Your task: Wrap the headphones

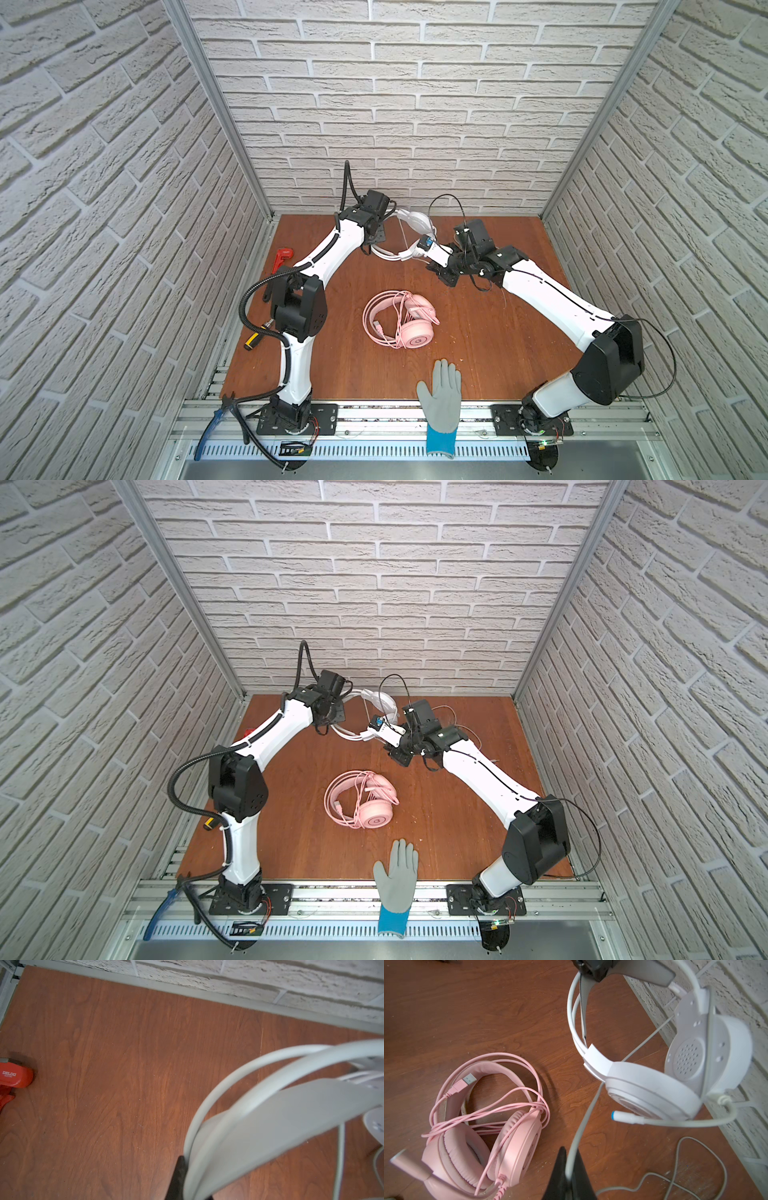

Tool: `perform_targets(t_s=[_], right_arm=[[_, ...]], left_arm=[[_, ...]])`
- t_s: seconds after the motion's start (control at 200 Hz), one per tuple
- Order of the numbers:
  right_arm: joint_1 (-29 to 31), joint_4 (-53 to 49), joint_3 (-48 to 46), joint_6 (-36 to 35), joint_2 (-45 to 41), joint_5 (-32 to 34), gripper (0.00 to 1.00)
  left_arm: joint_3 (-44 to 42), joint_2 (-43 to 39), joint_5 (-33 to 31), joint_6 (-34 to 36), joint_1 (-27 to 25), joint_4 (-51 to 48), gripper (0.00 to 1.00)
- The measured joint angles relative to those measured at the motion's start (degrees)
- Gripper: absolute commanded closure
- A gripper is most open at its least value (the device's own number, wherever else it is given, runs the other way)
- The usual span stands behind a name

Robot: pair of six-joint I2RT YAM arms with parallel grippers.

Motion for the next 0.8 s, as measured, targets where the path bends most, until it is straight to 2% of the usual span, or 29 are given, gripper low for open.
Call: perform_targets(t_s=[0.29, 0.605, 0.8], right_arm=[[0.8, -4.9, 6.0, -5.9, 2.3, 3.9, 0.94], [1.7, -6.2, 9.1, -9.0, 4.6, 4.3, 0.94], [1.8, -5.2, 10.5, -10.5, 5.8, 9.3, 0.94]], left_arm=[[7.7, 4.3, 0.5, 7.6, -1.7, -5.5, 1.0], [7.8, 5.4, 2.9, 12.7, -1.9, -7.1, 1.0], [7.8, 5.6, 5.8, 18.0, -2.1, -7.6, 1.0]])
